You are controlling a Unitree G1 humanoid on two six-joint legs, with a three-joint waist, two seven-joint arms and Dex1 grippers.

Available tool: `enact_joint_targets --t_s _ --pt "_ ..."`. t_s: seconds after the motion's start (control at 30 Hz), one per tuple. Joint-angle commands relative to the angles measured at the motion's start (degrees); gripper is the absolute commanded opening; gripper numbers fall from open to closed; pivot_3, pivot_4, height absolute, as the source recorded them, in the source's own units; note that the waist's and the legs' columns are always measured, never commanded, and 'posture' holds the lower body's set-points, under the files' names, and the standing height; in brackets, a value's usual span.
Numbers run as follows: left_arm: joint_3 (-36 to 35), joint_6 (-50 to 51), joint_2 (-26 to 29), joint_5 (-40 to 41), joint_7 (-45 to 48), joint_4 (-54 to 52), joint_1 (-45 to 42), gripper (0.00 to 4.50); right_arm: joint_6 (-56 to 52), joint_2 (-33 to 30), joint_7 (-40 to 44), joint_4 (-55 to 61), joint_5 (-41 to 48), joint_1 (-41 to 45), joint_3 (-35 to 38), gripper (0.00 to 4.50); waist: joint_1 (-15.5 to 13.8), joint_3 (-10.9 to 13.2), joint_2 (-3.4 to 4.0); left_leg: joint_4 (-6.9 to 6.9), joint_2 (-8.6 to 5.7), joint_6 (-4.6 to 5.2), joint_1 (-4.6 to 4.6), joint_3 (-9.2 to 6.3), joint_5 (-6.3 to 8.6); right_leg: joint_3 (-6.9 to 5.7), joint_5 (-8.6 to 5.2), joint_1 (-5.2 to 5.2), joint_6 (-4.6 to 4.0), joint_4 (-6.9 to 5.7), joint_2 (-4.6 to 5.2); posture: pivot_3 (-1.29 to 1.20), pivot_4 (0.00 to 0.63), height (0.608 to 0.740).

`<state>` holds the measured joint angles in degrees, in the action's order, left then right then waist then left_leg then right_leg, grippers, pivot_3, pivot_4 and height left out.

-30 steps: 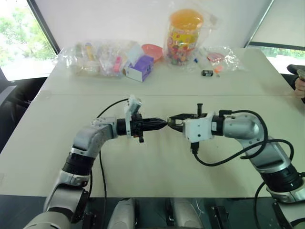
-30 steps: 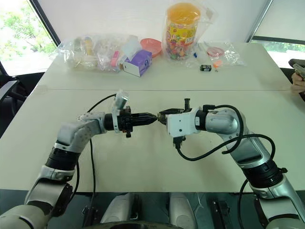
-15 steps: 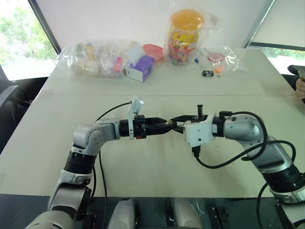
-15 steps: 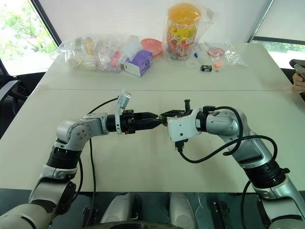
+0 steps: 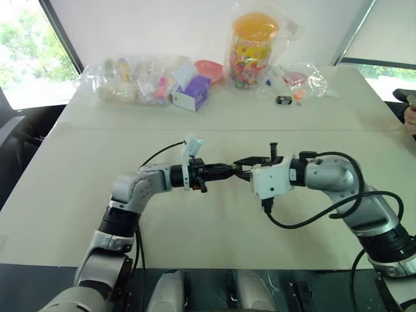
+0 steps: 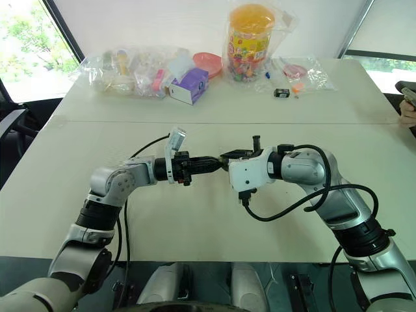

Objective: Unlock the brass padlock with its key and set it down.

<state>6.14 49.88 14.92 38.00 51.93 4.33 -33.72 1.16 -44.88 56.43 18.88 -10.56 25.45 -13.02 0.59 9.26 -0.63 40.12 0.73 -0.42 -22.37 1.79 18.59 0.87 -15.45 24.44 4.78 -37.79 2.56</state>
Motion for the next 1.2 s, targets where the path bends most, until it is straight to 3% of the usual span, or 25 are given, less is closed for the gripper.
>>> enact_joint_targets --t_s 0.03,0.43,0.67,0.8,0.9,1.1,1.2 --pt "-0.1 -1.3 -0.9 -1.2 -1.4 0.0 -1.2 0.04 0.6 0.3 0.0 3.0 0.9 0.4 0.4 0.69 0.0 0.0 0.0 0.0 0.0 0.0 0.0 0.0 0.0 0.0 0.0 0.0 0.0 0.0 0.0 0.0 0.15 0.735" --pt "-0.1 -0.8 -0.7 -1.3 -0.8 -0.8 -1.0 0.04 -2.5 0.2 1.6 4.4 2.5 -0.2 0.5 0.69 0.0 0.0 0.0 0.0 0.0 0.0 0.0 0.0 0.0 0.0 0.0 0.0 0.0 0.0 0.01 0.0 0.15 0.735" --pt "-0.1 0.0 1.1 -0.4 1.7 -2.0 -1.2 0.0 -6.3 -1.0 2.3 4.8 4.6 -1.4 2.5 4.32 0.0 0.0 0.0 0.0 0.01 0.01 0.0 -0.01 0.0 0.0 0.0 0.0 0.0 0.0 0.02 0.0 0.15 0.735" --pt "0.5 -0.9 3.2 -1.1 4.1 -2.1 -1.2 0.0 -14.9 -1.3 3.3 6.8 11.8 -2.4 7.3 4.48 0.0 0.0 0.0 0.0 0.0 0.01 0.0 0.0 0.0 0.0 0.0 0.0 0.0 0.0 0.02 0.0 0.15 0.735" --pt "1.0 -1.2 4.1 -1.4 5.0 -2.3 -1.2 0.0 -19.0 -1.8 3.7 7.8 15.5 -2.7 9.2 3.44 0.0 0.0 0.0 -0.01 0.01 0.01 0.0 -0.01 0.01 0.0 0.0 0.0 0.0 0.0 0.04 0.0 0.15 0.735" --pt "2.0 -2.2 5.4 -2.0 7.1 -2.5 -1.5 0.0 -25.9 1.4 0.2 7.6 20.9 -1.8 11.6 0.24 0.0 0.0 0.0 -0.01 0.02 0.02 0.0 -0.02 0.01 0.01 0.0 0.0 0.0 0.0 0.04 0.0 0.15 0.735" --pt "1.8 -2.0 5.3 -1.8 7.5 -2.5 -1.7 0.0 -27.9 2.4 -1.4 8.3 22.1 -1.4 11.1 0.04 0.0 0.0 0.0 -0.01 0.02 0.02 0.0 -0.02 0.01 0.01 0.0 0.0 0.0 0.0 0.04 0.0 0.15 0.735"
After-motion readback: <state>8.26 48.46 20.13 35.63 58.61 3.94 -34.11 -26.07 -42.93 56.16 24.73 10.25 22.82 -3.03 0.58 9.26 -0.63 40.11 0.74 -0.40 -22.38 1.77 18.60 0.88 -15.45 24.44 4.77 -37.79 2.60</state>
